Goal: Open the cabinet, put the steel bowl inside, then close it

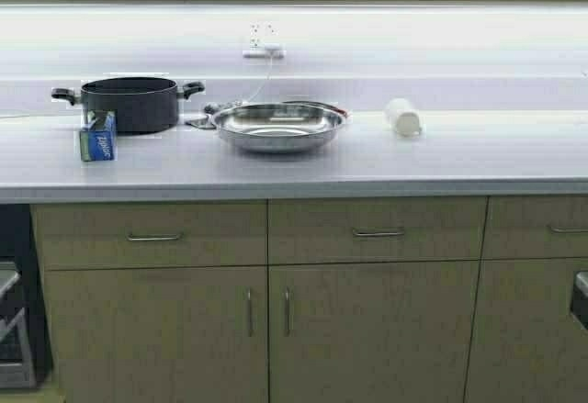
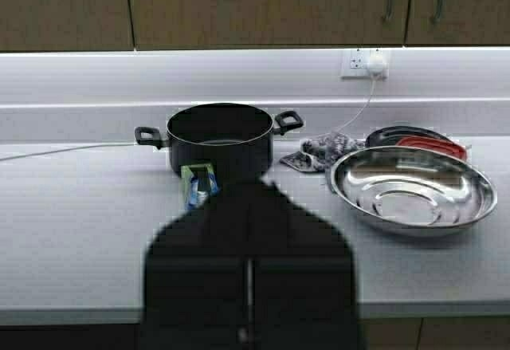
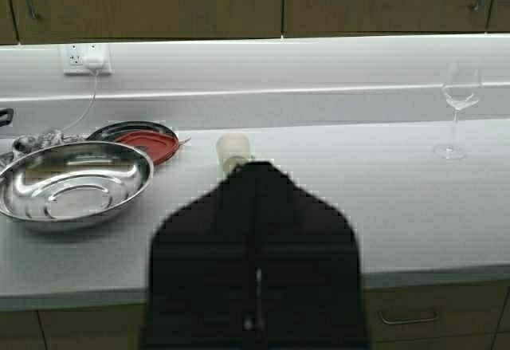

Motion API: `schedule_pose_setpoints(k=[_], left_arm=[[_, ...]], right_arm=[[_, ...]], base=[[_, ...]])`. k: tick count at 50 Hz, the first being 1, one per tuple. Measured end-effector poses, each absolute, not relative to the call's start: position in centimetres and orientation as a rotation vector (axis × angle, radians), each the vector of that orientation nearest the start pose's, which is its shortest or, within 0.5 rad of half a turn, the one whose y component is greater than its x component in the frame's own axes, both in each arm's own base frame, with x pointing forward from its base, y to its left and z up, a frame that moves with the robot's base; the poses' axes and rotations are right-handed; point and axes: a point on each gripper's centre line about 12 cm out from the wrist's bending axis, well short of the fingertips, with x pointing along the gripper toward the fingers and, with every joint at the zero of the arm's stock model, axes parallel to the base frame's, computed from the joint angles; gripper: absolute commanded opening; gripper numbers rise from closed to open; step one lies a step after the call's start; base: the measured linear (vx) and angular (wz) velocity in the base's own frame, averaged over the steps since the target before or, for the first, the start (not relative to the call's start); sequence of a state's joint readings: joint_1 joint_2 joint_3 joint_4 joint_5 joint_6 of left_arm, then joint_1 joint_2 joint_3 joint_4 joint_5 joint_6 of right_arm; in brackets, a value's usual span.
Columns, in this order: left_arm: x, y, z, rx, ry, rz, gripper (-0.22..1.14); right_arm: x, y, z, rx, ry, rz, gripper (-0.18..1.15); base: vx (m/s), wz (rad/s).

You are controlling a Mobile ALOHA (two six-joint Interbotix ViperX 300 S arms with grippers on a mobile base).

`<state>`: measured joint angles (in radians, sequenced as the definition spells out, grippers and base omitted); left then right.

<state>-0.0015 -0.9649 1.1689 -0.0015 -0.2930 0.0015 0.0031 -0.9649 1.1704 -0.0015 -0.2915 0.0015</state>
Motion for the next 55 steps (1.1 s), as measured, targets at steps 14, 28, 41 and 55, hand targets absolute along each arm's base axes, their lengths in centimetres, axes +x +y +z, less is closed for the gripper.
schedule_pose_setpoints(k=[14, 28, 41, 55], left_arm=[[19.5, -0.4, 29.1, 0.035, -0.085, -0.023, 0.02], [20.0, -0.4, 28.7, 0.032, -0.069, -0.022, 0.03], [20.4, -0.4, 28.3, 0.035, -0.051, -0.023, 0.03], [20.5, -0.4, 28.2, 0.034, -0.049, -0.023, 0.03]], right_arm=[[19.9, 0.2, 28.9, -0.015, -0.054, 0.011, 0.05], [19.8, 0.2, 28.7, -0.016, -0.048, 0.011, 0.05], [19.8, 0.2, 28.6, -0.027, -0.045, 0.012, 0.05], [19.3, 0.2, 28.4, -0.027, -0.035, 0.011, 0.05]], base=[[0.04, 0.01], [0.13, 0.06], [0.19, 0.12], [0.24, 0.06]])
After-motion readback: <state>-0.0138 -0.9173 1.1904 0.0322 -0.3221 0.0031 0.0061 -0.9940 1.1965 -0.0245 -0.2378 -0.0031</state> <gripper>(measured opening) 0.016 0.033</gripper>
